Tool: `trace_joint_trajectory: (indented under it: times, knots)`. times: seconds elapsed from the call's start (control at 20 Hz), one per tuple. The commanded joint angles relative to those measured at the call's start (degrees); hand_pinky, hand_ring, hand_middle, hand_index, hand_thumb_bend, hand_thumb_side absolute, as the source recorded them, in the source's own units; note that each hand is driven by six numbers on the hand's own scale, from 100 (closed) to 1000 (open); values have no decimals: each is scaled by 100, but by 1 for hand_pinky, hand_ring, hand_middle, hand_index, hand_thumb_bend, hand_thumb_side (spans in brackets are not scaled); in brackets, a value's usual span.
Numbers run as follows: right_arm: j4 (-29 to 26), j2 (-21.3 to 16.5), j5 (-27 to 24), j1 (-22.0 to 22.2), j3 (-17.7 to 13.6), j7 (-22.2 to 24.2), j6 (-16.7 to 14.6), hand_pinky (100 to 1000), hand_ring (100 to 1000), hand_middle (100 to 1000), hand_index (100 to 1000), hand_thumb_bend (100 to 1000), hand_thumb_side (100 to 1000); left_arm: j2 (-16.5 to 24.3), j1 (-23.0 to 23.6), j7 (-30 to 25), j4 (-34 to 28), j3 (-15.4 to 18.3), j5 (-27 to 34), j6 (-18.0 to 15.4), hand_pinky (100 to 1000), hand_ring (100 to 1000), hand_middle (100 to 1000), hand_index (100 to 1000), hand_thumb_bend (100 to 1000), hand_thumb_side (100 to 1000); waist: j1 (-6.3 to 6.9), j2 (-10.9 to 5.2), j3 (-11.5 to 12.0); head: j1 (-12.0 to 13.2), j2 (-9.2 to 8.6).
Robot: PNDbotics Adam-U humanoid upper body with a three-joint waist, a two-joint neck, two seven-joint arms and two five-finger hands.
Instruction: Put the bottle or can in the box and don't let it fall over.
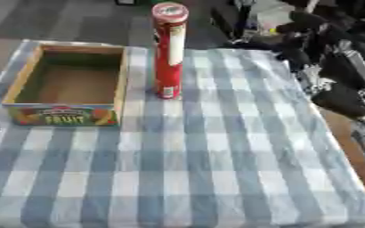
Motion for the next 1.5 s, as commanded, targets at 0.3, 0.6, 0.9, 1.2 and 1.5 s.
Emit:
trace_joint_trajectory:
  times: [0.3,0.6,0.9,1.2,1.5]
  knots:
    - [-98,-1025,-315,-743,45,189,38,723,749,826,955,100,435,63,-22,-21,-78,-1,8,-13,667,497,488,653,410,611,2,-110,55,-32,37]
    - [251,-1690,-594,-2042,459,1052,632,740,769,852,971,100,472,28,-59,-88,-67,-70,30,-18,667,497,488,653,411,611,25,-100,209,-138,37]
    - [1652,-1523,-50,-3704,1026,2227,851,770,807,885,981,100,521,-19,-178,-198,-80,-183,80,-31,667,497,488,653,410,612,86,-39,511,-419,35]
    - [3182,-1060,1345,-4595,1302,2852,692,838,895,920,984,100,574,-60,-361,-334,-100,-311,139,-42,667,496,487,653,411,610,93,36,951,-839,-102]
    - [4211,-808,2735,-4844,1306,2522,746,882,942,951,989,139,588,-81,-507,-410,-120,-383,182,-45,666,496,487,653,413,609,97,106,1307,-1126,-190]
